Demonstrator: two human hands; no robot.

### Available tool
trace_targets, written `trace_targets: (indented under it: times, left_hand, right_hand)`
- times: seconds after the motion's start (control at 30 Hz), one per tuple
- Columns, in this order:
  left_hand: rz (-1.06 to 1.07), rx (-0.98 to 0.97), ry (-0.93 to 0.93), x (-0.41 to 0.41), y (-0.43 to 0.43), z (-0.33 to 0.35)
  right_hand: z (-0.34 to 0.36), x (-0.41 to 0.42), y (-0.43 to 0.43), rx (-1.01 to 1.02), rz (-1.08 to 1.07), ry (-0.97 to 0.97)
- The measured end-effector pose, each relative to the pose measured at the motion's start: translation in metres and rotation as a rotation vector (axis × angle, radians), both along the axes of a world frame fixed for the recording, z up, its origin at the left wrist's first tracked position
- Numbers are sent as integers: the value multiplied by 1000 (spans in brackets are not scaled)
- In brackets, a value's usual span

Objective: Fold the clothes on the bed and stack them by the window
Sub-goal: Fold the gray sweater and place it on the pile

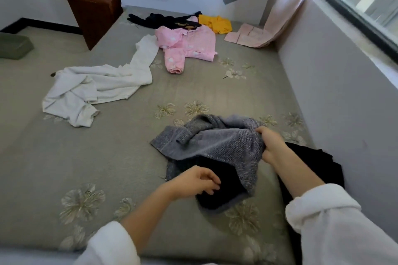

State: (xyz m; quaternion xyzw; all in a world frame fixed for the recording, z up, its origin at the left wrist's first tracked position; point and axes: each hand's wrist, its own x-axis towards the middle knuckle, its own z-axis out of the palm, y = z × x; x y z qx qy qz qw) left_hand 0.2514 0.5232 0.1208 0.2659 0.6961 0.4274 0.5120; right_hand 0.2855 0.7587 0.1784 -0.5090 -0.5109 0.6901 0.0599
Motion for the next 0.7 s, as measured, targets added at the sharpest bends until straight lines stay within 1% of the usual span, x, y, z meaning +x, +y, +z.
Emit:
trace_targets:
  times: [0.07,0.1,0.13,0.2,0.27,0.37,0.5,0.6,0.63,0.7]
  left_hand:
    - [202,-160,120,-13,-16,-25]
    - [273,-236,153,-17,-23,-38]
    - [330,-290,132,-21,-28,-48]
    - [420,-354,-21,-23,-30,-59]
    - [460,-361,-167,-17,-22,-68]
    - [543,-286,-334,0,6,-78]
    - [842,-76,-529,19,43,-77]
    - [913,29,-661,12,47,-64]
    - [923,114,-742,3,43,-52]
    - [970,360,-898,-26,28,-18]
  right_hand:
    - [17,-3,10,14,-53,79]
    - [25,-5,13,16,-68,121]
    - [33,-7,15,16,-80,164]
    - [50,-12,14,18,-76,230]
    - [66,-15,8,41,-62,273]
    - [92,-20,-6,58,-44,351]
    - [123,-23,-19,28,28,440]
    - [142,-26,-14,51,26,525]
    - [147,-25,-10,49,20,545]
    - [153,-23,0,33,12,566]
